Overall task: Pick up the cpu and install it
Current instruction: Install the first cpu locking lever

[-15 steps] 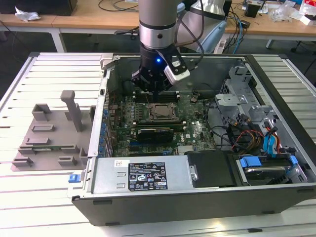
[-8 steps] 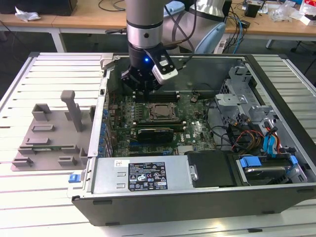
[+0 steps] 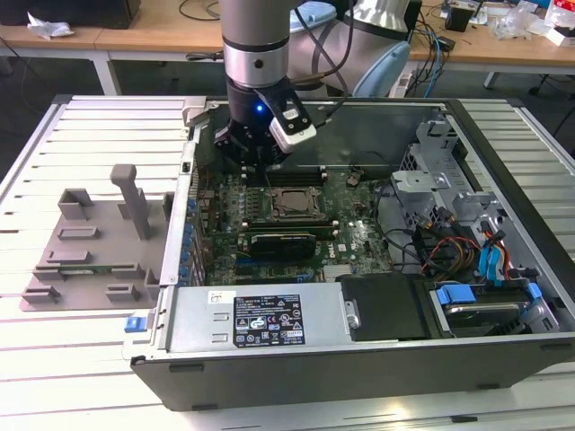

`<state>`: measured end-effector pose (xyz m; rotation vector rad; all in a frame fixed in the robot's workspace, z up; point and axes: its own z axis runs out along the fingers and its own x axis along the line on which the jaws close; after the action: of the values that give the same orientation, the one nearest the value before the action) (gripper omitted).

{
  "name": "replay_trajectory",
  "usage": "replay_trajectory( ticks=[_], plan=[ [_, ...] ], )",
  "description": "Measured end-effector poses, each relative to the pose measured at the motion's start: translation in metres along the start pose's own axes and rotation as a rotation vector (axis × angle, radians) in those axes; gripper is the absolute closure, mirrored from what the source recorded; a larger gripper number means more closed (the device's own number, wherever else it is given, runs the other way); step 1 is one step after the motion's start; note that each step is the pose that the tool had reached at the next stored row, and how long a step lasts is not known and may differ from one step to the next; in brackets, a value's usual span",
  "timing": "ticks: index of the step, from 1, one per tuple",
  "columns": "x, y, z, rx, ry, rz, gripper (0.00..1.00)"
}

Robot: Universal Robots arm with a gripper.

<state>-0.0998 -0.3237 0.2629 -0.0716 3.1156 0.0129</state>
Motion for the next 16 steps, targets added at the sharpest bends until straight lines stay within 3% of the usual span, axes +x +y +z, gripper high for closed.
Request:
replay_trajectory(
  ticks=[2, 5, 7, 16],
  plan=[
    [0.0003, 0.0000, -0.0001, -0.0004, -0.0001, 0.000, 0.89],
    [0.0023, 0.0001, 0.0000, -0.0142, -0.0050, 0.000, 0.89],
    [0.0043, 0.0002, -0.0001, -0.0183, -0.0075, 0.000, 0.89],
    [0.0202, 0.0009, 0.0001, -0.0219, -0.0168, 0.000, 0.89]
  ],
)
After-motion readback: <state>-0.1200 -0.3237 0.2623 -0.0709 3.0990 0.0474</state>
